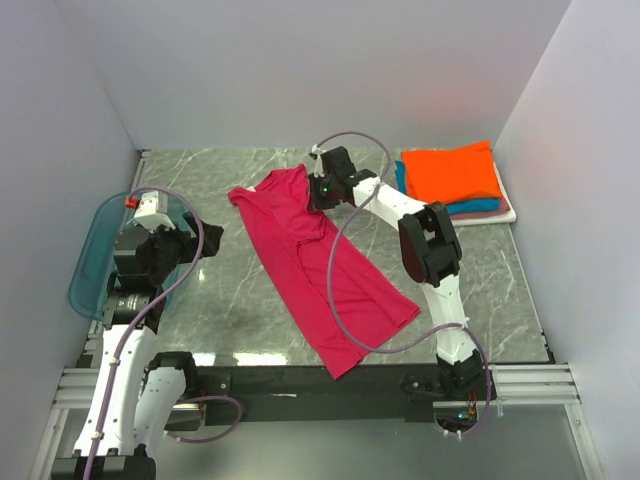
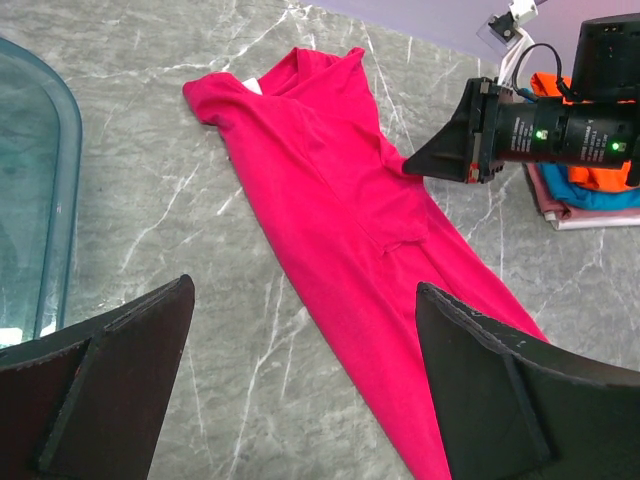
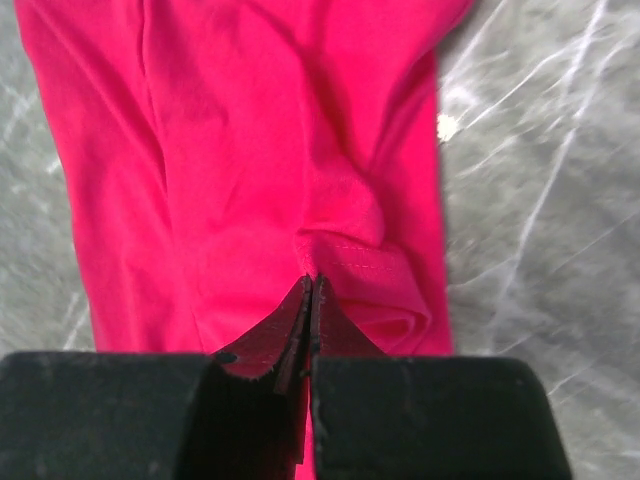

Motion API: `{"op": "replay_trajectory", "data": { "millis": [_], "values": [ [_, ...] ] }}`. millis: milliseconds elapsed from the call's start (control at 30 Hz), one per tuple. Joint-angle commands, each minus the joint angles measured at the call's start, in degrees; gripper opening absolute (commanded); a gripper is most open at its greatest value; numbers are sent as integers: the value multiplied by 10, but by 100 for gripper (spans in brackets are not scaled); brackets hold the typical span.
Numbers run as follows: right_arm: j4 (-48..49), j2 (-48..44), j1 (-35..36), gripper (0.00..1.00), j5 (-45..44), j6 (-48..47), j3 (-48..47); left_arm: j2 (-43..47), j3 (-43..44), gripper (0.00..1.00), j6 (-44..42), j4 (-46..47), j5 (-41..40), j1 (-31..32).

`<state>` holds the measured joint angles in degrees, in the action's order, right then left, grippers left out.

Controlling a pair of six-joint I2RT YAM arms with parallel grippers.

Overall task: Fold and stack the t-shirts
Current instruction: Fold the tshirt

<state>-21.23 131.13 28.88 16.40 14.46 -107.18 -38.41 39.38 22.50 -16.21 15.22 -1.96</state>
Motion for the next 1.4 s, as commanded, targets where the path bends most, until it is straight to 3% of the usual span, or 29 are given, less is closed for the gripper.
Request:
{"op": "replay_trajectory", "data": {
  "millis": [0, 133, 333, 433, 533, 567, 667, 767, 800, 833, 900, 933, 967, 1000, 1100, 1233, 1367],
  "values": [
    [36, -63, 20, 2, -37, -33, 17, 3, 1, 98, -11, 11, 13, -1],
    [42, -73, 54, 3, -60, -50, 39, 5, 1, 97, -11, 11, 13, -2],
    [1, -57, 90, 19, -80, -89, 19, 6, 1, 97, -12, 8, 13, -2],
    [-41, -60, 94, 30, -68, -128, -2, 6, -1, 98, -11, 9, 13, -1],
    [-80, -93, 92, 49, -29, -203, 0, 4, 1, 99, -13, 10, 16, -1],
    [-82, -110, 87, 57, -5, -247, 11, 2, 0, 99, -12, 13, 16, -1],
    [-92, -176, 65, 69, 90, -321, 57, -7, -10, 99, 3, 34, 31, -2],
    [-111, -237, 24, 69, 204, -389, 89, -32, -12, 99, -4, 63, 103, -1],
    [-122, -250, 8, 69, 237, -414, 107, -39, -20, 100, -4, 78, 163, -1],
    [-136, -277, -24, 69, 325, -446, 115, -53, -25, 98, -3, 96, 200, -1],
    [-198, -313, -64, 69, 413, -568, 152, -79, -34, 96, 8, 132, 245, 10],
    [-242, -320, -92, 69, 453, -704, 161, -88, -29, 95, 3, 127, 236, 16],
    [-318, -327, -101, 69, 447, -754, 169, -96, -22, 95, -6, 113, 214, 63],
    [-330, -331, -106, 69, 429, -775, 194, -111, -5, 94, -17, 89, 188, 86],
    [-281, -358, -122, 67, 333, -718, 271, -140, 6, 91, 9, 85, 113, 164],
    [-222, -375, -161, 67, 281, -612, 354, -173, -24, 89, 95, 151, 54, 196],
    [-204, -387, -201, 67, 251, -602, 427, -234, -35, 86, 161, 214, 29, 202]
  ]
}}
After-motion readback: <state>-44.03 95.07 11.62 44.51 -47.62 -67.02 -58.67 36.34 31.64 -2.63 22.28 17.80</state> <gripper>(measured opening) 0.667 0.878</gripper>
